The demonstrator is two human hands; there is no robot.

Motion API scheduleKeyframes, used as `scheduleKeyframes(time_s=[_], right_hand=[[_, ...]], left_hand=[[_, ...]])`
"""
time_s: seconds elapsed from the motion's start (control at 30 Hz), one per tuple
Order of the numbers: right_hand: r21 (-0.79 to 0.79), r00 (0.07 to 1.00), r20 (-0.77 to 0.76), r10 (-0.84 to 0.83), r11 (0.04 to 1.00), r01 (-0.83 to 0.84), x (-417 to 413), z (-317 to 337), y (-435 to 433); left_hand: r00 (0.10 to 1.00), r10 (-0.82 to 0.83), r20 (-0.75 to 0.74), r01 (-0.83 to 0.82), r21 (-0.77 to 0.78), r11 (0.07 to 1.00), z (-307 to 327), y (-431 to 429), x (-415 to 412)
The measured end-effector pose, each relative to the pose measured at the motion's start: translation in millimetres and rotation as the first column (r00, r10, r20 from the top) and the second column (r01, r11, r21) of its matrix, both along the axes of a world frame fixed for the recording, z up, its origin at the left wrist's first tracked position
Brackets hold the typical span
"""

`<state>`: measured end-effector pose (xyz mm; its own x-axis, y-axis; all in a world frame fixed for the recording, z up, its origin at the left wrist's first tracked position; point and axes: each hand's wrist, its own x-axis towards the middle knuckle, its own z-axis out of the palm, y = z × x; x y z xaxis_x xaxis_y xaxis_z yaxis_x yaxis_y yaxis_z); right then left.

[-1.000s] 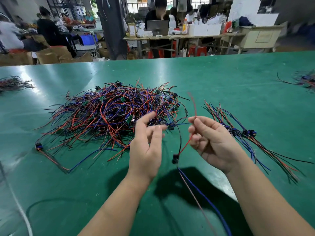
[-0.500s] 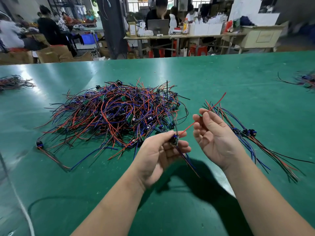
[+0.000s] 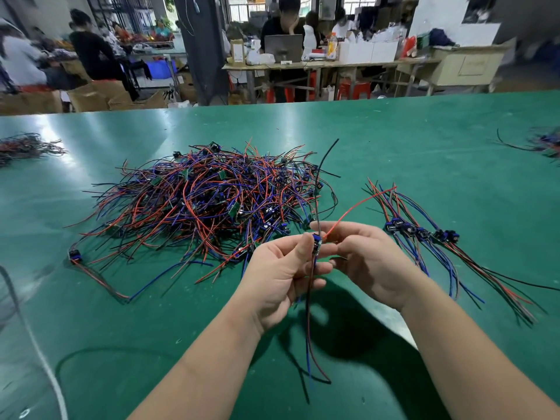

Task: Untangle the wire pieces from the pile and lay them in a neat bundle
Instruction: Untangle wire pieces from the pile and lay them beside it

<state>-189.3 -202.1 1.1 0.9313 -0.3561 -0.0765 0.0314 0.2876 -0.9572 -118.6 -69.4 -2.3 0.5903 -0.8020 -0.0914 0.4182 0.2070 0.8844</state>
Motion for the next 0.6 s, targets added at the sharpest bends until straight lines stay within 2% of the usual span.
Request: scheduleKeyframes(time_s=[0.1, 0.23, 0.27, 0.47, 0.6], right_hand=[[0.031, 0.995, 0.084, 0.045, 0.998, -0.047, -5.0, 4.9, -3.1], [-0.211, 0.998, -0.020, 0.067, 0.975, -0.070, -8.6, 1.9, -4.3], [-0.213, 0.996, -0.034, 0.081, 0.973, -0.087, -10.1, 1.8, -5.3], [-0.126, 0.994, 0.013, 0.109, 0.986, -0.106, -20.7, 5.0, -19.7], [-0.045, 0.996, 0.007, -0.085, 0.995, 0.085, -16.0, 6.6, -24.9]], left_hand=[[1.000, -0.022, -0.004, 0.022, 0.061, 0.998, -3.1, -1.6, -1.0], [0.999, -0.050, 0.002, 0.049, 0.138, 0.989, -3.6, -1.6, -2.3], [0.998, -0.064, 0.008, 0.063, 0.149, 0.987, -3.0, -0.9, -2.0], [0.971, -0.238, 0.027, 0.231, 0.157, 0.960, 0.7, 4.6, -1.3], [0.968, -0.229, 0.099, 0.209, 0.179, 0.961, 3.9, 4.4, -3.1]])
